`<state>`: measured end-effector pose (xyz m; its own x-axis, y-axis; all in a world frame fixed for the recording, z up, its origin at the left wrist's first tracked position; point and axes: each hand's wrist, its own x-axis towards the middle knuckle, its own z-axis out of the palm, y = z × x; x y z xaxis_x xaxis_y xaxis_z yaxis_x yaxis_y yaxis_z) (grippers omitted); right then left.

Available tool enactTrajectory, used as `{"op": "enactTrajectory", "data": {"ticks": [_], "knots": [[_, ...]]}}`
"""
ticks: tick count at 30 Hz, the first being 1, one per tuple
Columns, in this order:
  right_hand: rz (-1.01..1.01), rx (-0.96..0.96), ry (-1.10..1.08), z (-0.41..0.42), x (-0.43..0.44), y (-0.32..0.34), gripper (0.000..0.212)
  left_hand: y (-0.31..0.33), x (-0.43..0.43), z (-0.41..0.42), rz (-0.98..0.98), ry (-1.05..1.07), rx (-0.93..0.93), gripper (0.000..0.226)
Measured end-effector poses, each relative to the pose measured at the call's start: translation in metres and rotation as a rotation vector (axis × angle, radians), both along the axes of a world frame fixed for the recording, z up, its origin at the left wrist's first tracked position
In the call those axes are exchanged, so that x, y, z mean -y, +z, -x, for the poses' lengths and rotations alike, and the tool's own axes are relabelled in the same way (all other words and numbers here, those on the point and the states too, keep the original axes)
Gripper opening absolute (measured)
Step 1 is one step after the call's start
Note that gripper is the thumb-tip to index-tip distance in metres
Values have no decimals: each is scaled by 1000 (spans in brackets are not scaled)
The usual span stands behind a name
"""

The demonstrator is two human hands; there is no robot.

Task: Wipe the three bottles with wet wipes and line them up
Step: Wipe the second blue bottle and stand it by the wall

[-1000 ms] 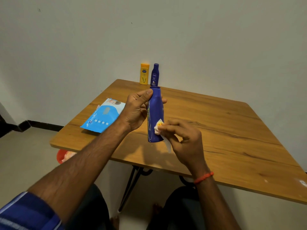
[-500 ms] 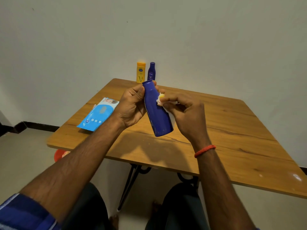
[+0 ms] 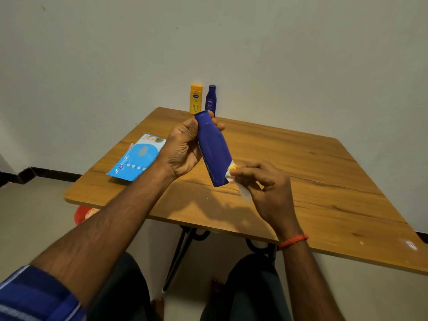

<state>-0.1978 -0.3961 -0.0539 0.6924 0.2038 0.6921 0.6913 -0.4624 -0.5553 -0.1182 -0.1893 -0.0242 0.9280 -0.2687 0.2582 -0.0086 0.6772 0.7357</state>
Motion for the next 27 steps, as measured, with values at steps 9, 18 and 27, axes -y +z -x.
{"op": "enactTrajectory", "data": {"ticks": [9,18,27], "knots": [[28,108,-6,-36,-26,51,21,4,5,8,-98,33,18,30],[87,77,15,-28,-39,54,22,12,-1,8,-225,132,111,28],[-30,-132,142,16,-15,-24,25,-2,-5,3,-351,256,57,26]]}}
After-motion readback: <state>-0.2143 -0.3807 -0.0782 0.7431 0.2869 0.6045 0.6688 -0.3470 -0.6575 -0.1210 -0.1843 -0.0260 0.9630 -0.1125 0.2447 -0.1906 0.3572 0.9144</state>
